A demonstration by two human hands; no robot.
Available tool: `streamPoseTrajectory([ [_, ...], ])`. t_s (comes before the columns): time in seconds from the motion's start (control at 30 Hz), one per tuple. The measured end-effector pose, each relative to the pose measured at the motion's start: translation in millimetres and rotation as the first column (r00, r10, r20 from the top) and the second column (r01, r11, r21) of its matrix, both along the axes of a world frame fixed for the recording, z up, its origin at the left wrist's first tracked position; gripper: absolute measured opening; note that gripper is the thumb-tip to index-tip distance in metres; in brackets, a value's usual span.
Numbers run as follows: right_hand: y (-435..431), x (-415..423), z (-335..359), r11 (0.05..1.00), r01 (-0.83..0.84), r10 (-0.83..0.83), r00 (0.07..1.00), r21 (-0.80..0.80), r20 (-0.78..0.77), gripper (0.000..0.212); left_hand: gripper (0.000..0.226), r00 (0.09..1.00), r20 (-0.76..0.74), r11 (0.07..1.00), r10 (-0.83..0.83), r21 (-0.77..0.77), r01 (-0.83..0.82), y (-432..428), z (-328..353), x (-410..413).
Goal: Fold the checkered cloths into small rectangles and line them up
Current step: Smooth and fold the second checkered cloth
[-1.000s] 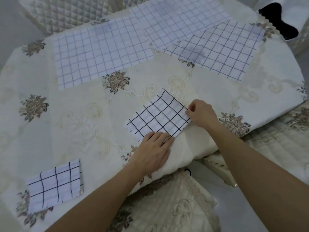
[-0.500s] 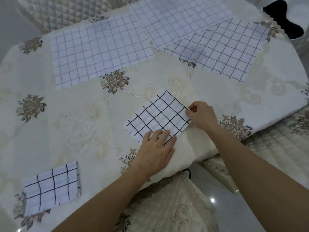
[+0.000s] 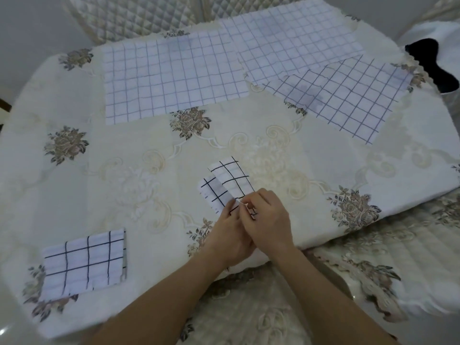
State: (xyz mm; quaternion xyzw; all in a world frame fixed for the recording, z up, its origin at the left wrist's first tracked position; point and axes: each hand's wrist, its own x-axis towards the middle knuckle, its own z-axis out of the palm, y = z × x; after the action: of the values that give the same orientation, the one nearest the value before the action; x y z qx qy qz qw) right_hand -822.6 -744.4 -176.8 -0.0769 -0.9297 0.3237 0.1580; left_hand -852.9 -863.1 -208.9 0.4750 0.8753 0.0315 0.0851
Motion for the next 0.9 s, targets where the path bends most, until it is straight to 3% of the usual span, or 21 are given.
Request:
streamPoseTrajectory([
  [0.07,-5,2,-9,1.000,-0.004,0.004,1.000,0.008,0.024,0.017,0.053,1.000,-0.005,1.000,0.026,-0.010,-0.026,-12,4,5],
  [0.23,-10,1,-21,0.996,-0.050,0.051,0.999,0.077,-0.008,0.004,0.063,0.957,-0.009,0.957,0.289,-0.020,-0.289,-76,3,19],
  [0.9,-18,9,-50,0.952,-0.226,0.221,0.974,0.207,0.050,0.020,0.064,0.962,-0.014,0.960,0.272,-0.059,-0.272,-93,-8,18],
])
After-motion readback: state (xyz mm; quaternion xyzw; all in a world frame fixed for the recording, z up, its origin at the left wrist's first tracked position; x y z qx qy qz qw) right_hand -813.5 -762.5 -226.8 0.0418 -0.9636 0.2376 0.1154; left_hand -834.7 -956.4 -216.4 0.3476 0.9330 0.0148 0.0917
